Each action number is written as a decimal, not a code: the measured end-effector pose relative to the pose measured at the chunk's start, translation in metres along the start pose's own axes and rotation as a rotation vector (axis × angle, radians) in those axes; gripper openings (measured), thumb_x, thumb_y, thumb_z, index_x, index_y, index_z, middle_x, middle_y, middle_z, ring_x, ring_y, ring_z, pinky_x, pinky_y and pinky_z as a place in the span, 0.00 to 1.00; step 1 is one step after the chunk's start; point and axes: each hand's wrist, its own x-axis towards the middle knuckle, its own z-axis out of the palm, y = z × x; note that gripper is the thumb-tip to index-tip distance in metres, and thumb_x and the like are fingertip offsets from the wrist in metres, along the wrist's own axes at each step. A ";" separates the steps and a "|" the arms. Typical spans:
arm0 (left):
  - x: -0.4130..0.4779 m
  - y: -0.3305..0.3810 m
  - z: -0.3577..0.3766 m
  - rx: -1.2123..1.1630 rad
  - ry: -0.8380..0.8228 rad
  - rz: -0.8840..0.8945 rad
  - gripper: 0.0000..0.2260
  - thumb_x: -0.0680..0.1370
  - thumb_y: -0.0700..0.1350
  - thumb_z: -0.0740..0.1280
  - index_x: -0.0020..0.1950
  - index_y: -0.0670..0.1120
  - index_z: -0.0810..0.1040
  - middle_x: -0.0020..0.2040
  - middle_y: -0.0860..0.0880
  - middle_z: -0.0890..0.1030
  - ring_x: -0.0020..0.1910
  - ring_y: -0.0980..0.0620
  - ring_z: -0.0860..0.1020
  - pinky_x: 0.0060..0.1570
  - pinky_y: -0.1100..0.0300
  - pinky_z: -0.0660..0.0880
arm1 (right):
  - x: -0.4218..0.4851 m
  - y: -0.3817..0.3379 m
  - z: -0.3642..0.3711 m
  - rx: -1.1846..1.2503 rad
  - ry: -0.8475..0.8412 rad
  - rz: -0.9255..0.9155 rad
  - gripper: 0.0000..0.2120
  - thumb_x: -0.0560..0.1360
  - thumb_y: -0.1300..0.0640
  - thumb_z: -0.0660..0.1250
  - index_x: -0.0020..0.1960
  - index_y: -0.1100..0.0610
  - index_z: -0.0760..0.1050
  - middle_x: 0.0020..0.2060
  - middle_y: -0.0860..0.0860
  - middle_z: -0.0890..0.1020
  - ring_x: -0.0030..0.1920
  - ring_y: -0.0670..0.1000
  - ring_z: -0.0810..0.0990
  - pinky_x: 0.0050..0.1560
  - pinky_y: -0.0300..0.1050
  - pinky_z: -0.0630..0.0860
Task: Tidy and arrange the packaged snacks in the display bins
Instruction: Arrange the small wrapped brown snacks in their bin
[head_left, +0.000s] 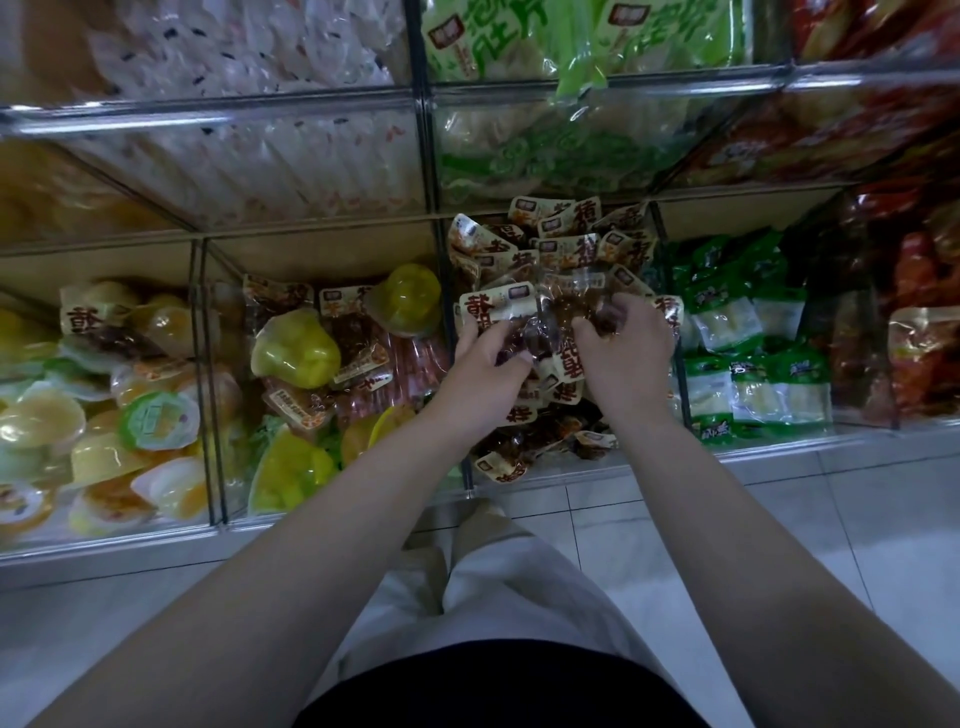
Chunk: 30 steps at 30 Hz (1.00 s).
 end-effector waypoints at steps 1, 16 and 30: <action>0.002 -0.001 0.000 -0.022 0.010 0.014 0.23 0.83 0.50 0.58 0.79 0.56 0.57 0.80 0.57 0.41 0.77 0.57 0.52 0.69 0.63 0.58 | -0.001 -0.005 -0.001 0.026 0.009 -0.031 0.19 0.76 0.51 0.67 0.64 0.59 0.73 0.58 0.54 0.77 0.63 0.55 0.71 0.62 0.45 0.67; 0.022 -0.017 -0.036 -0.636 0.085 0.003 0.28 0.75 0.62 0.60 0.74 0.57 0.66 0.72 0.53 0.72 0.70 0.54 0.70 0.71 0.48 0.65 | -0.050 -0.080 0.035 0.663 -0.342 0.054 0.18 0.83 0.50 0.54 0.66 0.57 0.74 0.61 0.50 0.80 0.62 0.45 0.77 0.62 0.37 0.72; 0.035 -0.058 -0.105 -0.729 0.111 -0.226 0.27 0.78 0.64 0.57 0.72 0.51 0.69 0.63 0.43 0.79 0.56 0.44 0.81 0.49 0.50 0.80 | -0.055 -0.110 0.115 0.644 -0.446 0.288 0.14 0.81 0.42 0.56 0.53 0.50 0.75 0.48 0.46 0.79 0.53 0.47 0.78 0.58 0.43 0.74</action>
